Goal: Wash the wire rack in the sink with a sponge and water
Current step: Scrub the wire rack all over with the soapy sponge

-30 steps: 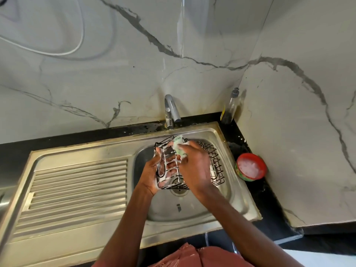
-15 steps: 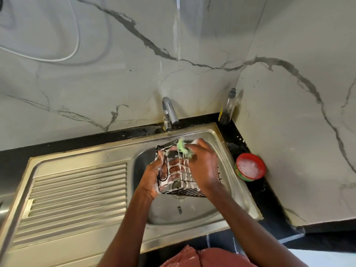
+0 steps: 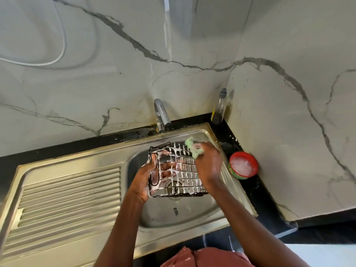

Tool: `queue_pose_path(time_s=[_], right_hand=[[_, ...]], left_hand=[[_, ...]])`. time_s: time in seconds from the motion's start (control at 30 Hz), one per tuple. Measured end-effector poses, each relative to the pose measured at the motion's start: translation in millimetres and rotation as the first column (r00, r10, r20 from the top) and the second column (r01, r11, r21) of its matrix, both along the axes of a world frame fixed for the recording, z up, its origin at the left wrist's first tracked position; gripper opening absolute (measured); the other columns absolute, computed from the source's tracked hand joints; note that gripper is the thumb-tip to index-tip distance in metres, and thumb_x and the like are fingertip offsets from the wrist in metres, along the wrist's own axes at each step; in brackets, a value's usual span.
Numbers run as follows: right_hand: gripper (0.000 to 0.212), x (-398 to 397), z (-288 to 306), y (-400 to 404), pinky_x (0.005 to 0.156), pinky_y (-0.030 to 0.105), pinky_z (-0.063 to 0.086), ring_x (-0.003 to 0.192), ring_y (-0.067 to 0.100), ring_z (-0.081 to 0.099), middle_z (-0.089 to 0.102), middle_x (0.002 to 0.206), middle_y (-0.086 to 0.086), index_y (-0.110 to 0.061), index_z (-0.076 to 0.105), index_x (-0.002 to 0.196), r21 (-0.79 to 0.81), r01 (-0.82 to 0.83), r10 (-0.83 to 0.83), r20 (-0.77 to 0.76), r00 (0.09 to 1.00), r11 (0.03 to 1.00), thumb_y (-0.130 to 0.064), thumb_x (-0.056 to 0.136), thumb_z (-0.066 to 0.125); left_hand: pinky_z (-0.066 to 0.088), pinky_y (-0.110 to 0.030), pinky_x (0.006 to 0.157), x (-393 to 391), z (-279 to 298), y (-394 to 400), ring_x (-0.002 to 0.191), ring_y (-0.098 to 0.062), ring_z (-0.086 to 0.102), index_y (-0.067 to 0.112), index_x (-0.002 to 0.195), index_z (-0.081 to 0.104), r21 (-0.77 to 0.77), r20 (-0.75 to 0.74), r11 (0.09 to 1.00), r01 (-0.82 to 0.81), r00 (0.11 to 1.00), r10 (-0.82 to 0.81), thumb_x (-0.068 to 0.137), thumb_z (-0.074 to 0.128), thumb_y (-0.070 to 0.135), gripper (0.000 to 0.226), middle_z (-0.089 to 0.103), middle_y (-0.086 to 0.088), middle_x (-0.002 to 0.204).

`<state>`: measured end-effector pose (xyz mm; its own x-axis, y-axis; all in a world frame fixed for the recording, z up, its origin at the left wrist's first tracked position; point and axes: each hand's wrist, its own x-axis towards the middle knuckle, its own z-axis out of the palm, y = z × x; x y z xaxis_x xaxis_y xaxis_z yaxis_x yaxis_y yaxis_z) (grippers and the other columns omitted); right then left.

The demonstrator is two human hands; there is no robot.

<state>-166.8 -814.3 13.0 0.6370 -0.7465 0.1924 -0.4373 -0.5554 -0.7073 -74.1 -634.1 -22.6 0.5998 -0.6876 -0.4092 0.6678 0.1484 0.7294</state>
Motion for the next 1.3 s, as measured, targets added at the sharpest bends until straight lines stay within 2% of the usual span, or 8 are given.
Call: queue_pose_path(time_s=[0.13,0.33,0.47,0.57,0.77,0.97,1.17,1.3], right_hand=[[0.059,6,14,25,0.052,0.005,0.044,0.079,0.010,0.071,0.075,0.108,-0.001,-0.016,0.071,0.125,0.020,-0.038,0.035,0.134,0.990,0.999,0.019,0.079,0.059],[0.062,5,20,39,0.068,-0.005,0.039,0.088,0.009,0.064,0.071,0.113,0.007,-0.012,0.073,0.122,-0.177,-0.122,0.162,0.230,0.960,0.977,0.024,0.072,0.064],[0.067,-1,13,45,0.068,-0.003,0.045,0.087,0.002,0.058,0.069,0.111,0.006,-0.011,0.072,0.124,-0.369,-0.212,0.320,0.262,0.910,0.905,0.026,0.069,0.064],[0.069,-4,9,32,0.062,0.019,0.060,0.096,0.012,0.062,0.067,0.114,0.005,-0.011,0.072,0.121,-0.399,-0.286,0.382,0.186,0.905,0.871,0.028,0.067,0.058],[0.057,-22,-26,-31,0.064,0.004,0.045,0.090,0.013,0.068,0.073,0.116,0.005,-0.011,0.074,0.117,0.036,-0.075,0.076,-0.032,0.997,0.997,0.021,0.075,0.054],[0.039,-24,-24,-51,0.055,0.026,0.040,0.070,0.014,0.059,0.067,0.092,0.002,-0.020,0.057,0.131,0.417,0.086,-0.035,-0.128,0.991,0.905,-0.008,0.095,0.048],[0.033,-26,-20,-51,0.058,0.030,0.038,0.080,0.016,0.046,0.053,0.112,0.005,-0.028,0.041,0.138,0.705,0.079,-0.027,-0.084,0.996,0.705,-0.024,0.105,0.038],[0.024,-22,-19,-42,0.082,0.040,0.048,0.079,0.012,0.048,0.056,0.109,0.006,-0.026,0.052,0.122,0.780,0.087,-0.172,0.027,0.985,0.620,-0.017,0.105,0.038]], left_hand=[[0.056,-0.053,0.093,-3,0,-4,0.102,-0.043,0.070,0.002,0.144,0.054,0.009,0.055,0.997,0.082,0.995,-0.082,0.085,0.079,0.049,0.080,0.061,-0.038,0.128],[0.063,-0.039,0.069,-7,8,-10,0.084,-0.032,0.077,0.008,0.132,0.062,-0.043,-0.007,0.998,0.041,0.999,-0.042,0.112,0.030,0.034,0.046,0.076,-0.021,0.105],[0.062,-0.034,0.062,-4,9,-11,0.075,-0.027,0.078,0.013,0.098,0.084,-0.029,0.018,0.999,0.020,1.000,-0.019,0.095,0.056,0.036,0.036,0.079,-0.016,0.092],[0.064,-0.035,0.063,-1,1,-6,0.081,-0.030,0.078,0.008,0.110,0.080,-0.071,-0.012,0.997,0.037,0.999,-0.038,0.103,0.050,0.043,0.047,0.077,-0.018,0.095],[0.044,-0.022,0.028,7,-16,20,0.053,-0.023,0.071,0.010,0.134,0.063,-0.272,-0.115,0.962,-0.011,0.993,-0.021,0.080,0.085,0.038,0.064,0.073,-0.019,0.110],[0.057,-0.028,0.047,16,-39,20,0.072,-0.028,0.075,0.010,0.143,0.058,-0.207,-0.149,0.972,-0.108,0.986,0.078,0.082,0.084,0.040,0.073,0.067,-0.021,0.124],[0.063,-0.039,0.073,8,-12,12,0.085,-0.029,0.077,0.011,0.117,0.075,-0.282,-0.086,0.950,-0.133,0.990,0.113,0.059,0.099,0.041,0.069,0.077,-0.015,0.106],[0.062,-0.036,0.068,13,-5,14,0.078,-0.024,0.076,0.015,0.104,0.083,-0.139,0.019,0.978,-0.158,0.987,0.162,0.052,0.100,0.048,0.065,0.079,-0.011,0.096]])
